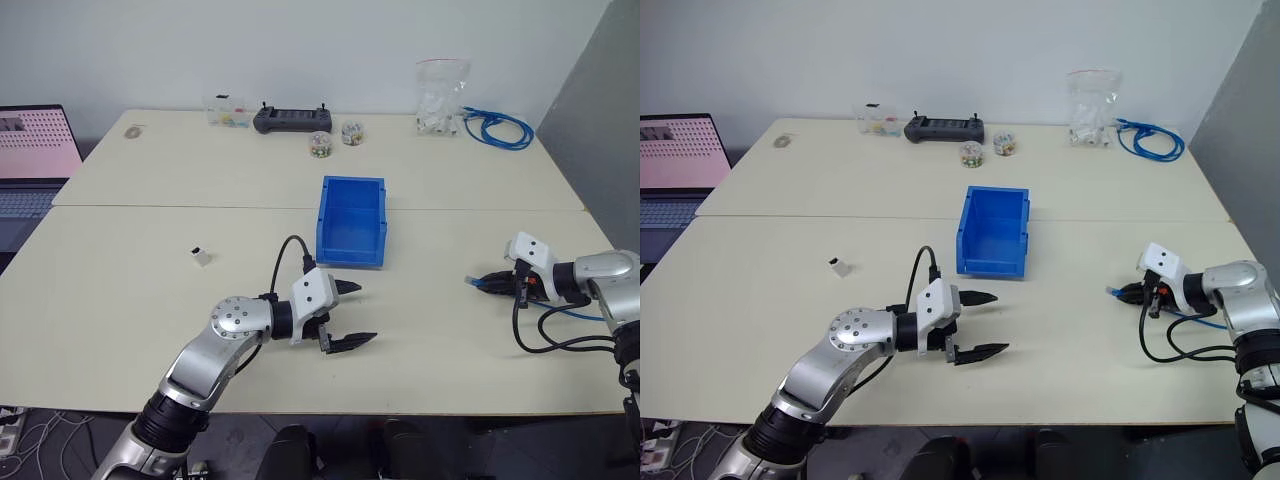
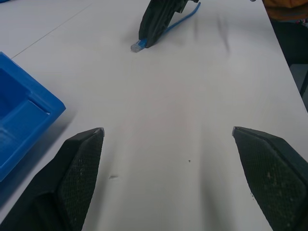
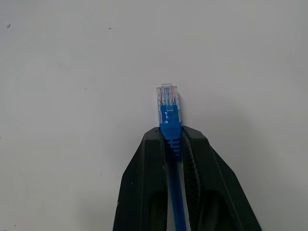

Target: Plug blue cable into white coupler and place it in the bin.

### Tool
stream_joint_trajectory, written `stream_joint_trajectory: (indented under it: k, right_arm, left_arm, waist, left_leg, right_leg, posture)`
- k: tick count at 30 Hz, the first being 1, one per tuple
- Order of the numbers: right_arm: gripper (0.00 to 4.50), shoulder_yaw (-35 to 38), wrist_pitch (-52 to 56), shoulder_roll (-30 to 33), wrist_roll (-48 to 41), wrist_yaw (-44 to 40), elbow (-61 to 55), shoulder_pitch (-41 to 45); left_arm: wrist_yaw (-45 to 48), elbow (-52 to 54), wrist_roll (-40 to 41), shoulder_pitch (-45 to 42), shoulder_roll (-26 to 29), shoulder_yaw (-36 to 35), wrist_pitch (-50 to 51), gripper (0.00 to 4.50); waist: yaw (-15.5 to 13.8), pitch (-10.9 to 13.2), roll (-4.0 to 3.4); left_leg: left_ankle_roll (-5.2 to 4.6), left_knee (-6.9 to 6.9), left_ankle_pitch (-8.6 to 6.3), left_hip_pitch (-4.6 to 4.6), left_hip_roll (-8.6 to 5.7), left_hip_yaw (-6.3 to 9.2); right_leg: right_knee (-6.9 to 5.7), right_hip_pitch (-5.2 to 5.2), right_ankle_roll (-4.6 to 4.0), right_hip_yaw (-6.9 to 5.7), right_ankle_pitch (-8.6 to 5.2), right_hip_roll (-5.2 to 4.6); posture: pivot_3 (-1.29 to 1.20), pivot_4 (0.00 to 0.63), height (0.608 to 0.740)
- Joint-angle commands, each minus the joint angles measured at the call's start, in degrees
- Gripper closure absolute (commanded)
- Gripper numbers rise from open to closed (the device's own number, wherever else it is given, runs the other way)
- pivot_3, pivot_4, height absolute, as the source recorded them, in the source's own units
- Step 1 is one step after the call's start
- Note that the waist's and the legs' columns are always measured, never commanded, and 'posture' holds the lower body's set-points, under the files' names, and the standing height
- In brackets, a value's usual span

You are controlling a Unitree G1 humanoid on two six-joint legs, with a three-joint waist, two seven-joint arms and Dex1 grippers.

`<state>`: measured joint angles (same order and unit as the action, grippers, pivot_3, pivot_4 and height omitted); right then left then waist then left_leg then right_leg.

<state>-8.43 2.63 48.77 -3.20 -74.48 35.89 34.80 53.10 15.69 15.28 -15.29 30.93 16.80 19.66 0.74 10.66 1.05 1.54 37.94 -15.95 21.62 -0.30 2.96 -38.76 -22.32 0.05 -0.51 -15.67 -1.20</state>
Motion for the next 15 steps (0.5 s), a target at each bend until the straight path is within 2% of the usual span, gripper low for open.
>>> stream_joint_trajectory:
  k: [1, 6, 9, 12, 15]
  right_arm:
    - [4.34, -1.34, -0.75, -0.63, -1.17, -3.35, -11.46, -1.34]
    - [4.34, -3.67, 6.15, -2.86, -4.6, -4.77, -30.03, -4.24]
    - [4.34, -10.49, 10.24, -9.99, -1.64, -0.62, -38.54, -3.86]
    - [4.34, -17.06, 14.07, -19.71, 1.91, 4.02, -37.27, -1.63]
    - [4.34, -20.97, 13.88, -26.27, 4.94, 7.0, -32.95, 1.16]
  left_arm:
    - [1.57, 3.08, 1.7, 2.38, 4.12, -4.77, 0.39, 0.0]
    - [3.91, 3.84, 2.9, 6.98, 10.13, -9.55, -0.15, 0.0]
    - [6.29, 3.43, 3.04, 11.26, 15.5, -14.31, -1.01, 0.0]
    - [8.07, 1.73, 1.77, 14.88, 19.8, -17.43, -3.82, 0.0]
    - [8.84, 0.54, 1.58, 17.36, 21.35, -19.4, -6.15, 0.0]
  waist:
    - [0.22, 0.01, -0.01]
    - [0.83, 0.05, -0.07]
    - [0.81, 0.04, -0.04]
    - [1.28, 0.06, -0.01]
    - [0.68, 0.16, -0.17]
  left_leg:
    - [0.0, 0.0, 0.0, -0.01, 0.01, 0.02]
    - [0.01, -0.01, 0.0, 0.01, 0.04, 0.11]
    - [0.01, 0.0, 0.0, 0.02, 0.01, 0.15]
    - [0.01, -0.08, 0.0, -0.08, 0.13, 0.15]
    - [0.02, -0.06, 0.0, 0.01, 0.08, 0.15]
  right_leg:
    - [-0.04, 0.0, 0.0, -0.01, 0.0, 0.0]
    - [-0.15, -0.07, 0.0, -0.06, -0.01, 0.01]
    - [-0.14, -0.06, 0.02, -0.08, -0.02, 0.0]
    - [-0.16, -0.06, -0.03, -0.07, -0.05, 0.1]
    - [-0.21, -0.18, -0.08, -0.09, -0.06, 0.06]
  posture:
    - [0.0, 0.15, 0.74]
    - [0.0, 0.15, 0.74]
    - [0.0, 0.15, 0.74]
    - [0.0, 0.15, 0.74]
    - [0.0, 0.15, 0.74]
